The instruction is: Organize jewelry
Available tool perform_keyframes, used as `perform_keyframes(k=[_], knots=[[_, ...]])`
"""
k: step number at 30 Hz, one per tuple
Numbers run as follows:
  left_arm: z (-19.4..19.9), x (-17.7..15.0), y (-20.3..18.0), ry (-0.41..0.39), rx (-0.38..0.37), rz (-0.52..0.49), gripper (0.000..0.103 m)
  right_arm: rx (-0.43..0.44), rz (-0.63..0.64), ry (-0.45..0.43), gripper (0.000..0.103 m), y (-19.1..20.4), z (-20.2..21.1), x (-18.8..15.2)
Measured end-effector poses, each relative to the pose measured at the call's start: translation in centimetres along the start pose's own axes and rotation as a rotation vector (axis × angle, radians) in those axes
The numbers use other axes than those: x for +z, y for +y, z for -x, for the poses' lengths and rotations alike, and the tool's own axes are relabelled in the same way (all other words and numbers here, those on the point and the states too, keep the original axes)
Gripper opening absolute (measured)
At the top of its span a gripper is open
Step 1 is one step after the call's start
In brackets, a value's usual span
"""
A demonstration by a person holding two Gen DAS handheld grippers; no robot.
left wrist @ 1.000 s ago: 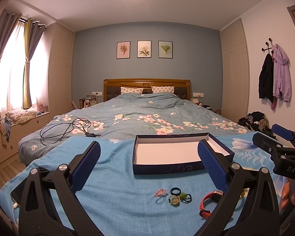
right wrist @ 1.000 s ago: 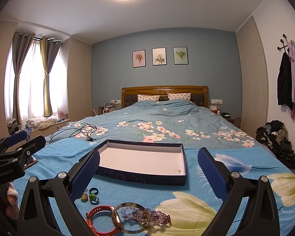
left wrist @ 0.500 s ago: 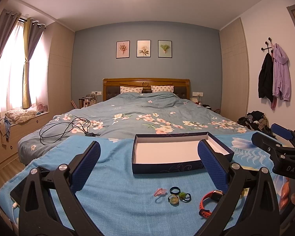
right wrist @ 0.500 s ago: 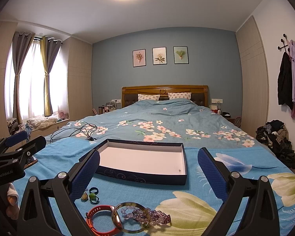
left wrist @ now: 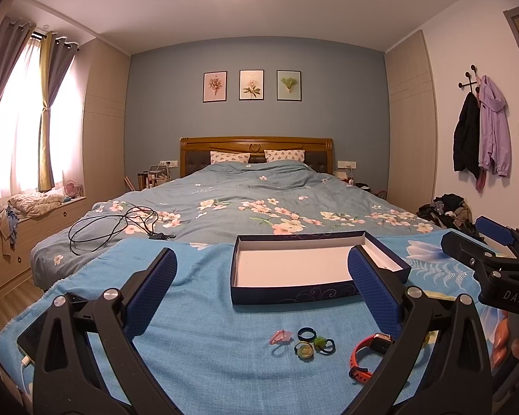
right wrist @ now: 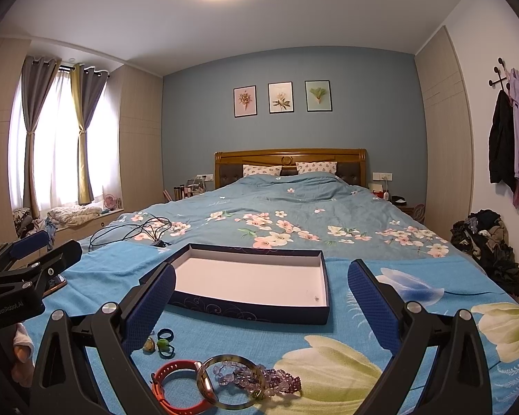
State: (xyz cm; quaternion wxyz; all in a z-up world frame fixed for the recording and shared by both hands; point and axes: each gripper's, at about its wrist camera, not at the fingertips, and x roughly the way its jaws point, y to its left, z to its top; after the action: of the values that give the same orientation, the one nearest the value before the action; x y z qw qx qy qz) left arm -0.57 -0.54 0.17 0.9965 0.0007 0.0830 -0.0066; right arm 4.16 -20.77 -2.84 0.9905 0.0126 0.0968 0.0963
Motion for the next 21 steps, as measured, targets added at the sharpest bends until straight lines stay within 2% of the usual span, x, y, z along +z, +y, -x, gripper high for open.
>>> perform_keyframes(k=[16, 21], knots=[[0.43, -0.65, -0.40, 0.010, -0.010, -0.005, 0.097, 0.002, 0.000, 0.007, 0.096, -0.18, -0.12, -0.16], [-0.38, -0.82, -0.47, 0.044, -0.038, -0.010, 0.097, 0.011, 0.001, 0.038, 0.096, -0.76, -0.36, -0.07]])
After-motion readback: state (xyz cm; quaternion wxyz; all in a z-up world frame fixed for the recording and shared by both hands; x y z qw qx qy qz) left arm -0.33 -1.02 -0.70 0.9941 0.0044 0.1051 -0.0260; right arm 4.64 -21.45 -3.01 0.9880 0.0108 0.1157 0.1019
